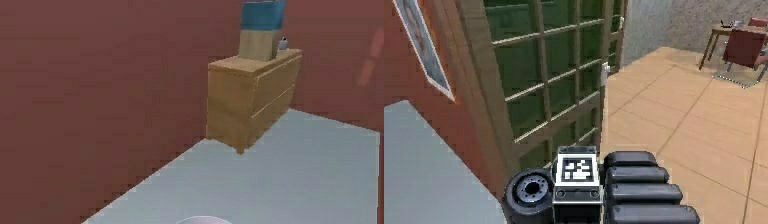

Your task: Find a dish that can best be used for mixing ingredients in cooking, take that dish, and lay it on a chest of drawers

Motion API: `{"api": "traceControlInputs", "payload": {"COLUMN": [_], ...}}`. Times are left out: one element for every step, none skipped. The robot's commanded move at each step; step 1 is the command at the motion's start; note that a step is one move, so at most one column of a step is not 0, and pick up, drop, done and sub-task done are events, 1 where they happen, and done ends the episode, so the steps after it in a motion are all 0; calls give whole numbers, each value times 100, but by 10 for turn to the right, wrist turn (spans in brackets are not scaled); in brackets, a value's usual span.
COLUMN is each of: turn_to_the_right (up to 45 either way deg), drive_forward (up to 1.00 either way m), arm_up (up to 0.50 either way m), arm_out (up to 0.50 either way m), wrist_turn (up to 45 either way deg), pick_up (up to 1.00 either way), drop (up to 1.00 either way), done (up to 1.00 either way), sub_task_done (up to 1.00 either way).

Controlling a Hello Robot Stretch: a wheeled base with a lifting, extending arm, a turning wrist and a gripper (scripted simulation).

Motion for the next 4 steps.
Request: {"api": "traceControlInputs", "payload": {"turn_to_the_right": [0, 450, 450, 300], "drive_forward": [70, 0, 0, 0], "arm_up": [0, 0, 0, 0], "arm_out": [0, 0, 0, 0], "wrist_turn": [0, 0, 0, 0], "pick_up": [0, 0, 0, 0], "drop": [0, 0, 0, 0], "done": [0, 0, 0, 0], "sub_task_done": [0, 0, 0, 0]}}
